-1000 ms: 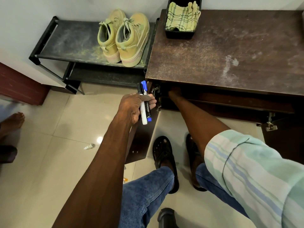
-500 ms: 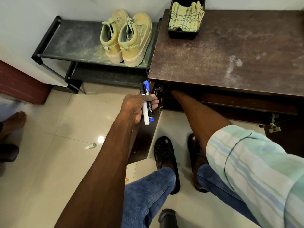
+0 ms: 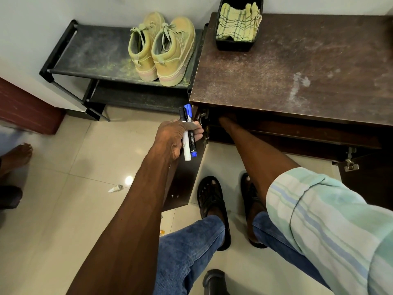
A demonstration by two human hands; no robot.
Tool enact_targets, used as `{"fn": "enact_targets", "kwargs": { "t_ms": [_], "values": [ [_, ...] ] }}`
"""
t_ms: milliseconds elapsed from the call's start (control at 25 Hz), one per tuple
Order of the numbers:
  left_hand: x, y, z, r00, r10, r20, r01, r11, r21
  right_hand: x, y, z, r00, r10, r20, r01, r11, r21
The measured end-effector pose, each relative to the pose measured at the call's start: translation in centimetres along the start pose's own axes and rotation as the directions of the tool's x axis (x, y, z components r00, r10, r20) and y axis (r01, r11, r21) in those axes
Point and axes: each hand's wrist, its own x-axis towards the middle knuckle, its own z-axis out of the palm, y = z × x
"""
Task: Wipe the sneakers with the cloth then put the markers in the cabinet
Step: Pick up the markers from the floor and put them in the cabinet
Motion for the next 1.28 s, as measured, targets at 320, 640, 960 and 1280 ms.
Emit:
{"fn": "enact_targets", "kwargs": {
  "t_ms": [320,640,960,1280],
  "values": [
    [-2.5,-1.9,2.6,0.972,-0.142,0.188,0.125,0.987,0.101,-8.0,1.9,-3.0,0.996,0.039,-0.077,0.004,0.873,0.487],
    [-4.2,-5.2,4.8,0.954,-0.267,0.135,0.212,0.922,0.324,-15.3,3.8,-6.4,0.965,-0.015,0.263,-0.092,0.917,0.388],
    [-2.0,-5.0,3.9,0.959,-0.25,0.129,0.233,0.963,0.134,-13.7,2.3,-5.0,0.945,0.002,0.328,-0.089,0.964,0.25],
    [0.1,-5.6,2.9,0.945,-0.321,0.055,0.31,0.939,0.148,-5.0,0.7,-3.4,0.992,0.081,-0.095,-0.026,0.881,0.472]
  ]
}}
